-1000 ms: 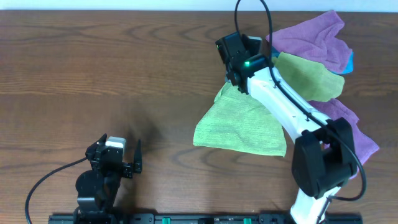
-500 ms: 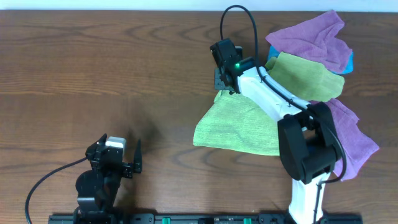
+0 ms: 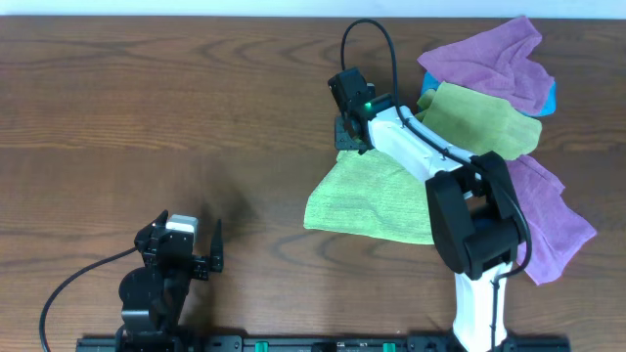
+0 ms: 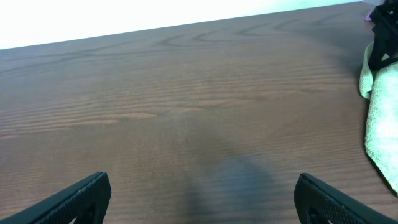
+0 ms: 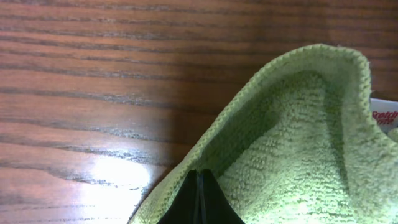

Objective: Fold the cloth

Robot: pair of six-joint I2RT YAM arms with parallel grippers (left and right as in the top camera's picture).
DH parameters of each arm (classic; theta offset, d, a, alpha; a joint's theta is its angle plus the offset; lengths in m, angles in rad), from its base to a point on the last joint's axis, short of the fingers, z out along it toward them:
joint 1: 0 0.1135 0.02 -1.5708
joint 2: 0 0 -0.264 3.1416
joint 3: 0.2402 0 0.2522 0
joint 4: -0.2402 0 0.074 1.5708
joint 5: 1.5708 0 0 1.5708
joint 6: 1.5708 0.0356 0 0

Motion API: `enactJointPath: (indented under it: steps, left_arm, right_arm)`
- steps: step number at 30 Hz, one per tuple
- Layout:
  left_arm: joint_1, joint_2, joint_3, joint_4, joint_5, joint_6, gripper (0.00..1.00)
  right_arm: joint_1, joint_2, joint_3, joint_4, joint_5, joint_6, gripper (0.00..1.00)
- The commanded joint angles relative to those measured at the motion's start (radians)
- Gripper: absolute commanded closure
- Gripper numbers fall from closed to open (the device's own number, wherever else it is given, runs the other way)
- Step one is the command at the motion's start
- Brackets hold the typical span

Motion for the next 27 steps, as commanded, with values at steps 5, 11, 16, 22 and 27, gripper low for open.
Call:
enactJointPath:
  steps: [5, 11, 16, 22, 27]
  left_arm:
    - [-0.003, -0.006, -0.019, -0.011, -0.018, -0.011, 0.04]
    - [-0.003, -0.006, -0.019, -0.011, -0.018, -0.011, 0.05]
    - [-0.003, -0.006, -0.019, -0.011, -0.018, -0.011, 0.05]
    - [-0.003, -0.006, -0.019, -0.011, -0.018, -0.011, 0.04]
    - [-0.003, -0.006, -0.019, -0.011, -0.018, -0.011, 0.05]
  right_arm:
    - [0.008, 0.04, 0.0, 0.0, -0.042, -0.019, 0.99]
    - [0.014, 0.073, 0.0, 0.011, -0.087, -0.022, 0.97]
    - [0.04, 0.073, 0.0, 0.05, -0.127, -0.055, 0.21]
    - [0.074, 0.073, 0.0, 0.106, -0.177, -0.077, 0.06]
    - [0.087, 0.073, 0.0, 0.113, -0.176, -0.077, 0.15]
